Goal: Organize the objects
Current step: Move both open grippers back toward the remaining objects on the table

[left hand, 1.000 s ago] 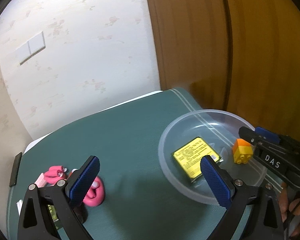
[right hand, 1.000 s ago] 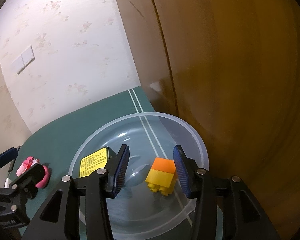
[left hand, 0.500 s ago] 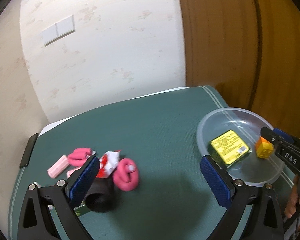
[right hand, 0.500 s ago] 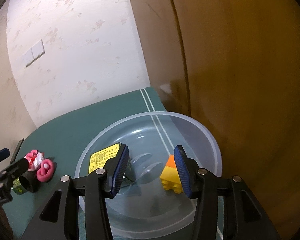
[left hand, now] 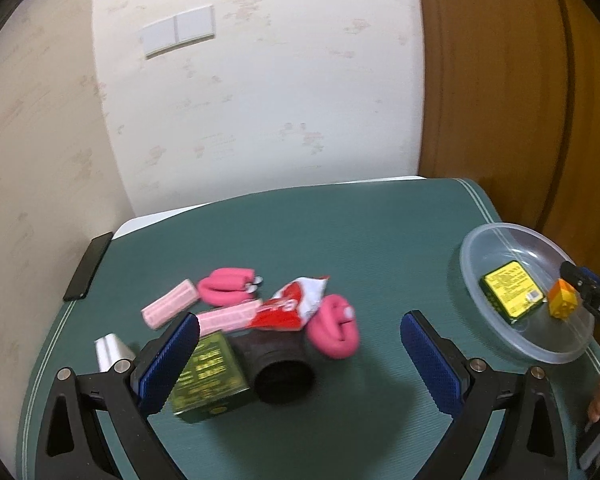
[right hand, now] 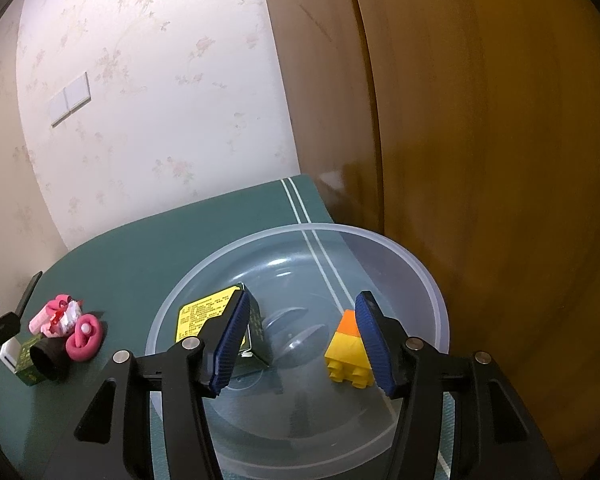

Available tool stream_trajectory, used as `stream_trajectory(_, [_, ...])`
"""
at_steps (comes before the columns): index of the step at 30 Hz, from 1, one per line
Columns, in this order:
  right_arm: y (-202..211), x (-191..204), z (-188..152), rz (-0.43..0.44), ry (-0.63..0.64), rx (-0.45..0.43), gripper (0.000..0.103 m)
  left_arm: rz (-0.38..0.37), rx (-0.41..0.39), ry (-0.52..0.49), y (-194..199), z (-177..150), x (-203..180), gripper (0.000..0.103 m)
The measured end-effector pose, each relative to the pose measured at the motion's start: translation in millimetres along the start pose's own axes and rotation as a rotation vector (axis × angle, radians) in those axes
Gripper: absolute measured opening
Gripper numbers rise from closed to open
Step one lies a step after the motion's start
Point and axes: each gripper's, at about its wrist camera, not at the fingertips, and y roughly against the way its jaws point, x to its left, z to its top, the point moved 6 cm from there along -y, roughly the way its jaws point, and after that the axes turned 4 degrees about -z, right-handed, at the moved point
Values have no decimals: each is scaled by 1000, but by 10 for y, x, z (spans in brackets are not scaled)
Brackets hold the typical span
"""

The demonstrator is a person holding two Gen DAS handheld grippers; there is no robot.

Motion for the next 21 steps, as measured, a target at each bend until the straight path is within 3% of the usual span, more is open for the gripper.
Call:
stream_trajectory(11, [39, 162, -16, -30, 59, -8, 57, 71, 16, 85, 24, -136, 570, 102])
stream_trajectory(21, [123, 432, -98, -4, 112, -15, 57, 133, 33, 145, 8, -242, 1065, 102])
